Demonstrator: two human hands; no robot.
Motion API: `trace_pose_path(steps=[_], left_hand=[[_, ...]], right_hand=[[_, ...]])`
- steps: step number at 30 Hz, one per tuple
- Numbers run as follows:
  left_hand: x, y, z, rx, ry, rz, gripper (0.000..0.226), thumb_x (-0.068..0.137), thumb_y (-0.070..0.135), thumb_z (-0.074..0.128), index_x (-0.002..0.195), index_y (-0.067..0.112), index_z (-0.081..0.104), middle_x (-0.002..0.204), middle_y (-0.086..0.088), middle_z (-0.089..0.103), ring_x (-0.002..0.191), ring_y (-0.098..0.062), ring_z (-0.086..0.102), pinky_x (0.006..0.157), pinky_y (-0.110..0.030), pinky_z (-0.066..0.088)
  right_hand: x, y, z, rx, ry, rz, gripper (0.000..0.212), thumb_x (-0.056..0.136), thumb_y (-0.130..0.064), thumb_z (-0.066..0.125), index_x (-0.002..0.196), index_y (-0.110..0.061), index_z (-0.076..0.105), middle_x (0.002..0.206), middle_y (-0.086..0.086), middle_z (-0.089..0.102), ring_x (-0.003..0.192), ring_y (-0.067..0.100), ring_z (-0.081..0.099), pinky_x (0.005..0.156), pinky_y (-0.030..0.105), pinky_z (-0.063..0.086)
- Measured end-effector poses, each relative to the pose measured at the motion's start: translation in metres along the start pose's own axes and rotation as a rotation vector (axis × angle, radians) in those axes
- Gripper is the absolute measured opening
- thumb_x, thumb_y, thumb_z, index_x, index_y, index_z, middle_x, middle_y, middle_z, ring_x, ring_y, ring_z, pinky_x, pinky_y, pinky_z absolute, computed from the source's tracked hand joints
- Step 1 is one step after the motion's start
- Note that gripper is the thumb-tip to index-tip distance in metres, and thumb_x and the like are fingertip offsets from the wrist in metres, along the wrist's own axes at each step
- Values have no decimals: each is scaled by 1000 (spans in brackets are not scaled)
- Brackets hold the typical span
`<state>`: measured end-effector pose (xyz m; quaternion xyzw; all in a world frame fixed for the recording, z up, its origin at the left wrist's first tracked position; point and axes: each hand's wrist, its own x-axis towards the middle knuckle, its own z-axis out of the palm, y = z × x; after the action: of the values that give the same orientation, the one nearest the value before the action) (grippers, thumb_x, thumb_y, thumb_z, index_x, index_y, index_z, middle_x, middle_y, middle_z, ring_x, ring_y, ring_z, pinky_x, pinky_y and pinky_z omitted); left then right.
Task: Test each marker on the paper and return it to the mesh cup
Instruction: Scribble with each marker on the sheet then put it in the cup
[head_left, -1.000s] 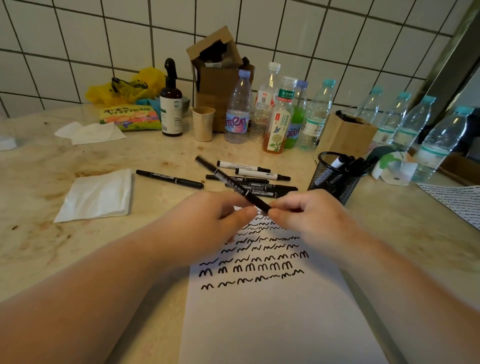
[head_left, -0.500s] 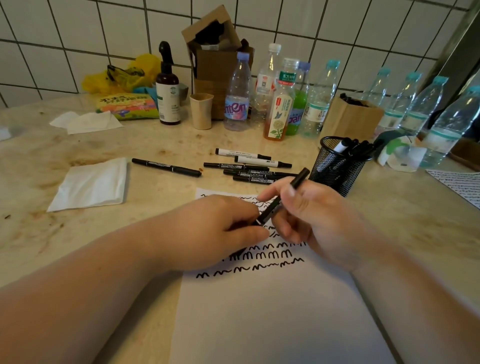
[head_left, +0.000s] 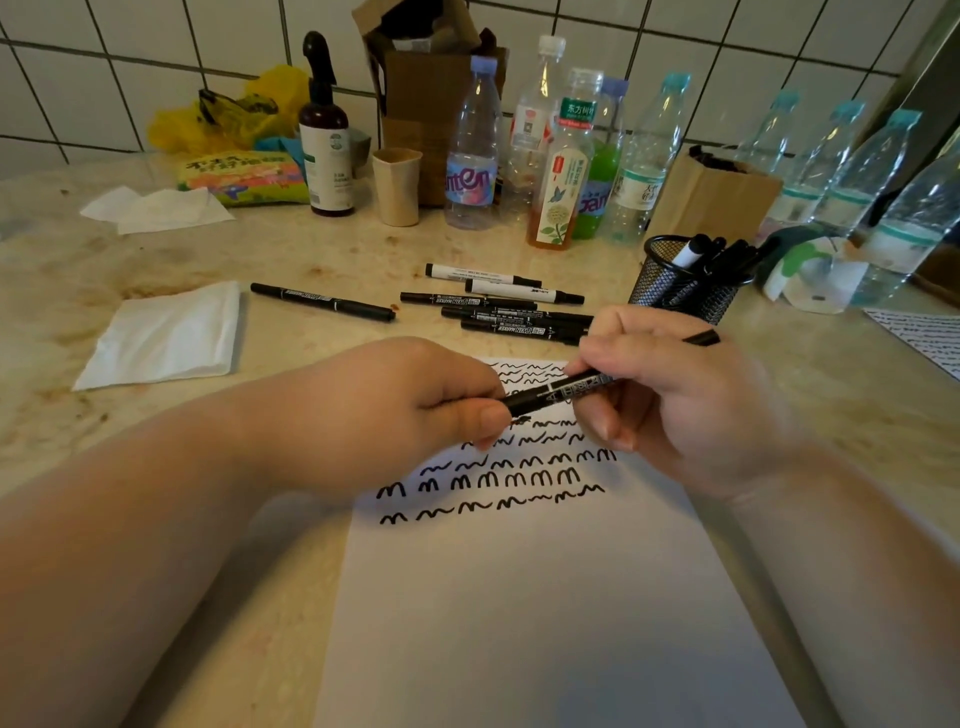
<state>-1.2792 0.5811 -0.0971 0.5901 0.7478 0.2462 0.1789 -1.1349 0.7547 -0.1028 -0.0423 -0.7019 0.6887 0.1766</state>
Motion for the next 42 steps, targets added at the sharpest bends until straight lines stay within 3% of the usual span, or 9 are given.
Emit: trace_pose_path(steps=[3,6,9,13,17,21,25,31,42], left_hand=[[-1,-2,-8,-149,-135,53,32,92,59,47,71,39,62,58,8,49,56,-6,43,61,-30,39],[-9,-10,-16,-251,-266,66,30,89,51,51,70,32,63,59,7,46,57,-11,41,61,-30,37],[-9,-18,-20,-249,-87,-30,33,92,53,55,76,29,70,57,6,50,56,-9,44,59,-27,38],[2,-14,-8,50,125,-132,29,87,56,55,77,32,69,64,2,62,56,-10,53,57,-30,43],[-1,-16,-5,195,74,-160,29,90,56,53,76,34,66,65,5,64,58,-7,56,57,-27,46],[1,-18,-2,280,54,-147,30,91,57,52,81,32,67,70,6,65,63,-8,58,57,-26,45],[1,-16,-1,328,43,-124,34,88,62,48,85,33,66,74,9,64,69,-7,58,62,-28,49],[1,-17,0,290,45,-127,33,85,65,50,88,38,67,73,12,65,67,-5,58,60,-24,47],[0,-16,1,224,51,-160,26,87,60,56,85,37,68,72,12,65,66,-6,58,58,-21,42]], right_hand=[[-1,-2,1,10,-62,-73,13,75,-14,62,63,-9,63,42,10,52,36,19,43,42,23,31],[-3,-7,-9,115,-32,-126,19,61,-20,73,55,-11,57,38,10,43,34,16,36,43,26,23],[-3,-10,-20,177,59,-118,20,61,-19,75,60,-6,60,42,10,42,34,15,35,43,27,18],[-4,-11,-7,-121,98,-16,17,86,-17,63,74,-11,73,53,10,57,46,22,46,43,28,33],[-18,-32,-9,-345,184,110,23,92,-16,64,73,-7,74,56,5,54,50,15,45,44,20,33],[-38,-22,-19,-423,331,132,24,92,-14,61,72,-10,75,50,6,51,48,18,44,44,26,31],[-49,-5,-15,-212,439,259,35,94,-10,55,65,-10,75,51,13,58,45,24,50,43,28,38],[-48,0,-13,-287,456,248,33,91,-6,62,58,-7,62,45,9,44,40,18,33,36,21,25],[-50,0,-11,-518,446,212,27,88,-10,62,62,-6,64,47,6,49,45,20,41,43,26,31]])
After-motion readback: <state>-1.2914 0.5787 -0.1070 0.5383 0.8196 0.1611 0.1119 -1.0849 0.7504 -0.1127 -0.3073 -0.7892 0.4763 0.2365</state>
